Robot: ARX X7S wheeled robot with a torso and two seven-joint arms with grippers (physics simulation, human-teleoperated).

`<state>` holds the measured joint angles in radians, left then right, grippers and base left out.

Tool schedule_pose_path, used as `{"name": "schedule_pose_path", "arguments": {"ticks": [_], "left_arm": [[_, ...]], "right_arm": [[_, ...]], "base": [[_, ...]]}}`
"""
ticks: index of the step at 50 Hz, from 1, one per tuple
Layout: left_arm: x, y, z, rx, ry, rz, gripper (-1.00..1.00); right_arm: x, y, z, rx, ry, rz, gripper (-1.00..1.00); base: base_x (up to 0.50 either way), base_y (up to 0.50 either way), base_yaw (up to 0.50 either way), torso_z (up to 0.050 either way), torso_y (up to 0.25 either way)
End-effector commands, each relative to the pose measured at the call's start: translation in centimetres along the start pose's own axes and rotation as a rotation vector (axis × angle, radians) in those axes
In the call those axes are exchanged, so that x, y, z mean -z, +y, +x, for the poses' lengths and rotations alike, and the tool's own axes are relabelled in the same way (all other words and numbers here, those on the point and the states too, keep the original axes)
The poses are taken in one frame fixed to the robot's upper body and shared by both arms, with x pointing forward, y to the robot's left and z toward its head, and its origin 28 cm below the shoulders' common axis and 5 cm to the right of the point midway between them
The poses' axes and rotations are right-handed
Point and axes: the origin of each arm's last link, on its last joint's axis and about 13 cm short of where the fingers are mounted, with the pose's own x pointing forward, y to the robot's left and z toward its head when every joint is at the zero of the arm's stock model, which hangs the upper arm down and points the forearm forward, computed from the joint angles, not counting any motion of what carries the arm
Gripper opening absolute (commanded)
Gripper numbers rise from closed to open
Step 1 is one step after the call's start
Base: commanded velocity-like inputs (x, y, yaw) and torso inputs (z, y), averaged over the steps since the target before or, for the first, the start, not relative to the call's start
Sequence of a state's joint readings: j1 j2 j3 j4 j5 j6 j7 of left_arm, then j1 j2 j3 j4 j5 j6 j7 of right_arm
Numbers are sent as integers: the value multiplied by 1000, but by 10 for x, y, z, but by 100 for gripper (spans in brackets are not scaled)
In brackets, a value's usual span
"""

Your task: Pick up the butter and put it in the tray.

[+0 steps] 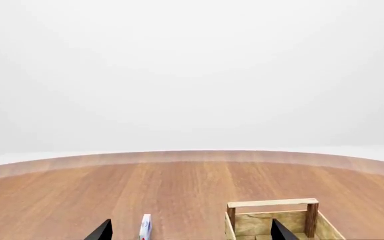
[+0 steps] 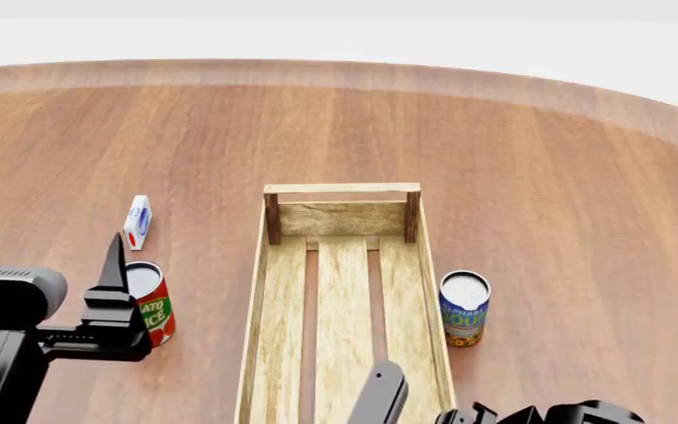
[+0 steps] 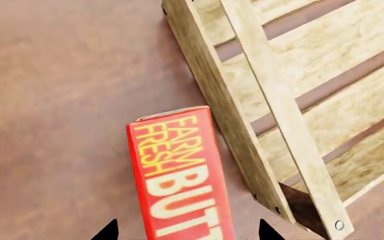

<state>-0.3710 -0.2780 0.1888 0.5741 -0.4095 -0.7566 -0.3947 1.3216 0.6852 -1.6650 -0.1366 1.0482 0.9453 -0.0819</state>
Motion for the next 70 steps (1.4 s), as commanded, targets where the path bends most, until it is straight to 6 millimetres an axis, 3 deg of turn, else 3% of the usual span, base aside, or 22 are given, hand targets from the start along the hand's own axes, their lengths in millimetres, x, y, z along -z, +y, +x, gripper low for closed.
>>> {"name": "schedule_pose_path", "arguments": {"ticks": [1, 70], "left_arm": [[-1, 1, 2, -13, -22, -14, 100], [5, -1, 0, -1, -15, -11, 100]], "right_arm": [[-3, -1, 3, -6, -32, 0, 100], [20, -6, 24, -37, -29, 100, 100]], "base": [[0, 0, 0, 0, 0], [0, 0, 0, 0, 0]]}}
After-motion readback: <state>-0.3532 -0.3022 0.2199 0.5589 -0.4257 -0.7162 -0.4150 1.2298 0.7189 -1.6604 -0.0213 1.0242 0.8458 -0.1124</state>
